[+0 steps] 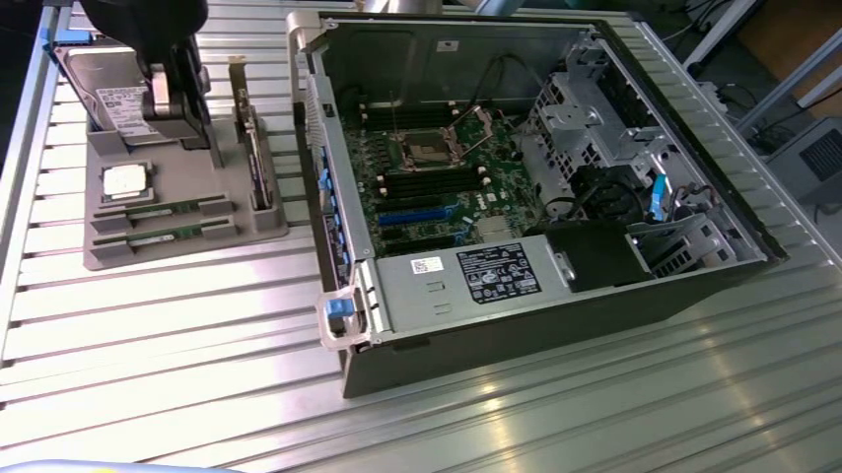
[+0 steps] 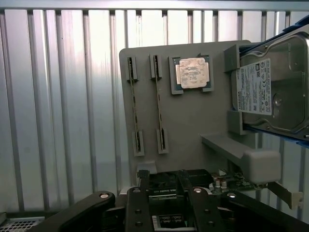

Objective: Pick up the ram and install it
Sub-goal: 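Pick up the ram and move it above insertion slot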

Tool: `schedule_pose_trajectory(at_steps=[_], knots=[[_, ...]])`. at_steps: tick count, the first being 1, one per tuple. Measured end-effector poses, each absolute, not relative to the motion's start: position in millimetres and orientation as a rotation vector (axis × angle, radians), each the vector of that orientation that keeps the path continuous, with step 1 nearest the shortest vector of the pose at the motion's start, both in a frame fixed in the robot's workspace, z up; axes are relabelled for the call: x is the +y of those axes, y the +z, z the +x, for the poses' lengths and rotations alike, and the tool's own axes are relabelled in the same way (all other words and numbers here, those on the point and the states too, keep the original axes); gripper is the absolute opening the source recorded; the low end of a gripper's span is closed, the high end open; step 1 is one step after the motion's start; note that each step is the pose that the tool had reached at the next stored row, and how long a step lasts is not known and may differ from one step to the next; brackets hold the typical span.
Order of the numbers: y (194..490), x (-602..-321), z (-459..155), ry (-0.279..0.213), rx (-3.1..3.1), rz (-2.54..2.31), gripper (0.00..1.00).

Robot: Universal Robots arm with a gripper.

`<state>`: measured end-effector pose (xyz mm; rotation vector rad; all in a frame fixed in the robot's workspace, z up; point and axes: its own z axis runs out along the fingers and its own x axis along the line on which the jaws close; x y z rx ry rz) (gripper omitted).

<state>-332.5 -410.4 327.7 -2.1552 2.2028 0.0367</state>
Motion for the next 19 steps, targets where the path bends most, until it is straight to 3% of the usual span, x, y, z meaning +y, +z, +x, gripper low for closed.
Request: schedule_pose_trajectory(at_steps=[19], knots=[[315.1,-410.5,-334.9,0.037,2.203,-2.155,0.36]])
